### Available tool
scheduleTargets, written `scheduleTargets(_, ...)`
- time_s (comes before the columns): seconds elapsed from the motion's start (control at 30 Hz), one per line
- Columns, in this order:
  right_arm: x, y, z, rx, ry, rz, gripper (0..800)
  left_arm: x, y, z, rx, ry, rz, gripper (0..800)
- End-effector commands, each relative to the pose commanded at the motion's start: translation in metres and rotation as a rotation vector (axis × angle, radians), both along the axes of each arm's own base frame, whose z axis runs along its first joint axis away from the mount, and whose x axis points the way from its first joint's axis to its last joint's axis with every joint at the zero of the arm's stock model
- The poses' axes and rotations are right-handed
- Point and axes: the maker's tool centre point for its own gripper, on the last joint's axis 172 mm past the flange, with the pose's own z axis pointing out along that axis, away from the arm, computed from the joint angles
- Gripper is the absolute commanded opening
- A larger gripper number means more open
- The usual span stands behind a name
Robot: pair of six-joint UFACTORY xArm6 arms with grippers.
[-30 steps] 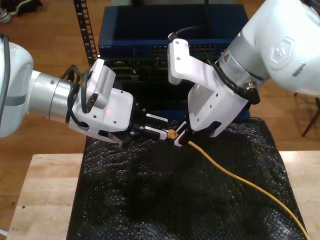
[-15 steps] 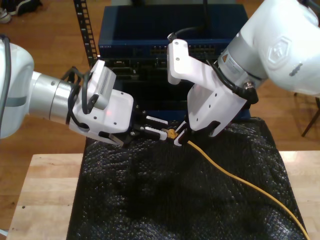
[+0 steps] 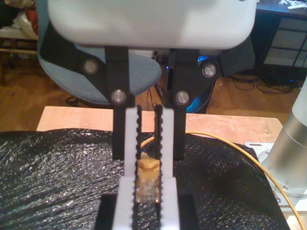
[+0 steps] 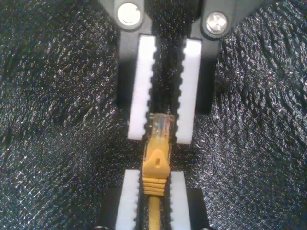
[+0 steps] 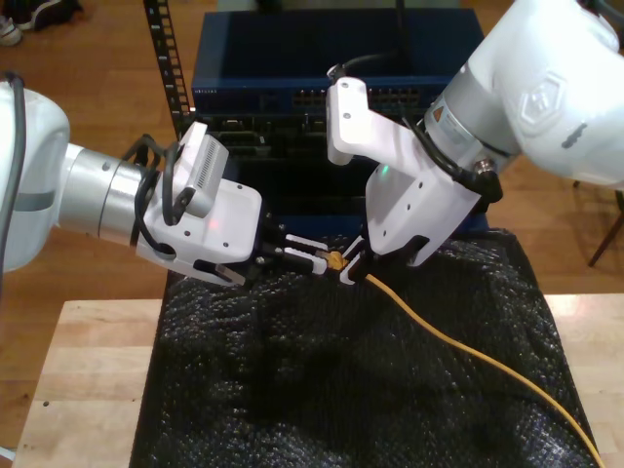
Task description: Grab the cable and plug it in
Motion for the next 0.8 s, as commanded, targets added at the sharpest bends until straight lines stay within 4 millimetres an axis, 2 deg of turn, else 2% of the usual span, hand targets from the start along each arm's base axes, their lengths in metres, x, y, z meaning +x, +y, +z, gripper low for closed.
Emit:
scheduleTargets(0.13,0.001,-0.001,0.001,0.001,-0.001,-0.003,28,0.000,0.000,0.000,0.000,0.000,0.000,16)
scheduleTargets(0.23,0.001,-0.001,0.001,0.002,-0.001,-0.004,71,0.000,0.000,0.000,0.000,0.000,0.000,14)
scheduleTargets(0.27,0.000,-0.002,0.002,0.001,-0.002,-0.003,104,0.000,0.000,0.000,0.000,0.000,0.000,13)
scheduleTargets(0.37,-0.002,-0.002,0.000,0.001,0.004,-0.001,272,0.001,0.000,0.000,-0.001,-0.002,0.000,13)
scheduleTargets(0.47,-0.002,-0.003,-0.001,-0.001,-0.001,0.009,486,0.001,0.000,-0.003,-0.005,0.012,-0.003,13)
scheduleTargets(0.6,-0.002,-0.004,0.001,0.004,-0.042,0.075,659,0.000,-0.001,-0.007,-0.011,0.049,-0.003,13)
scheduleTargets(0.67,-0.002,-0.004,0.005,0.009,-0.061,0.094,717,-0.001,-0.002,-0.008,-0.014,0.065,-0.003,13)
scheduleTargets(0.8,-0.003,-0.005,0.012,0.016,-0.092,0.126,771,-0.007,-0.004,-0.006,-0.031,0.093,-0.022,13)
